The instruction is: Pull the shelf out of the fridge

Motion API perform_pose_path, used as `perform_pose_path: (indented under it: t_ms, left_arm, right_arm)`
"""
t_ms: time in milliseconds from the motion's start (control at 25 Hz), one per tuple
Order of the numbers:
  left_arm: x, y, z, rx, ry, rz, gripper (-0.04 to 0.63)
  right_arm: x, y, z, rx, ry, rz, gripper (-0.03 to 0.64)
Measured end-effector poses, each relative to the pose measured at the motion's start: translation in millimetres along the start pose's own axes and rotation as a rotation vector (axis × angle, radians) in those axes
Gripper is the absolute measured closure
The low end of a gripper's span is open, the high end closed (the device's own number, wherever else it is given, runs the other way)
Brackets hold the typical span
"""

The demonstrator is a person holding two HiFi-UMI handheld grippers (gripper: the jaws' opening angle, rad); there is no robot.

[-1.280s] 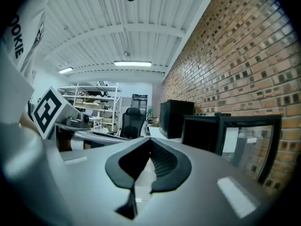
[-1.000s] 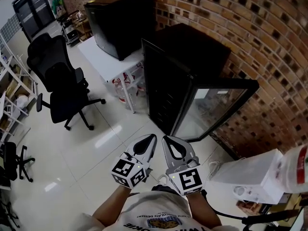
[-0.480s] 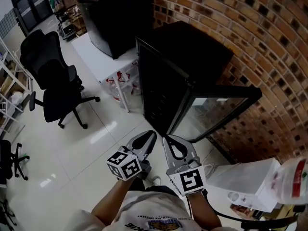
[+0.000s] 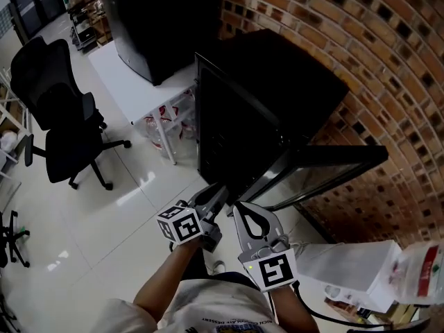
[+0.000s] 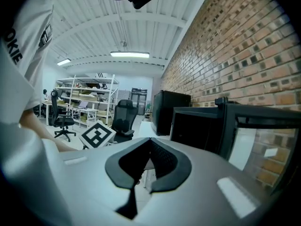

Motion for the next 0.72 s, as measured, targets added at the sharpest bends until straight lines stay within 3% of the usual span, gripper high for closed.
perform_pose_path:
  t_ms: [400, 720]
  left_arm:
    - [-110, -2, 66, -0.034, 0.051, -0.202, 0.515]
    - [-181, 29, 126, -0.086, 0.073, -0.378, 0.466]
  right_arm:
    - [19, 17, 78, -0.053, 0.051, 0.035, 0.612]
    - [30, 43, 110, -0.103, 0.086, 0.038, 0.612]
Point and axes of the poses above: the fingertips, and each gripper's own axes: z forward along the fingers, x to its right, y out of its underside, the point moved 1 cm from there along -z, backward along the fingers, and after that the axes turned 1 degree about y, right-handed, at the moved point
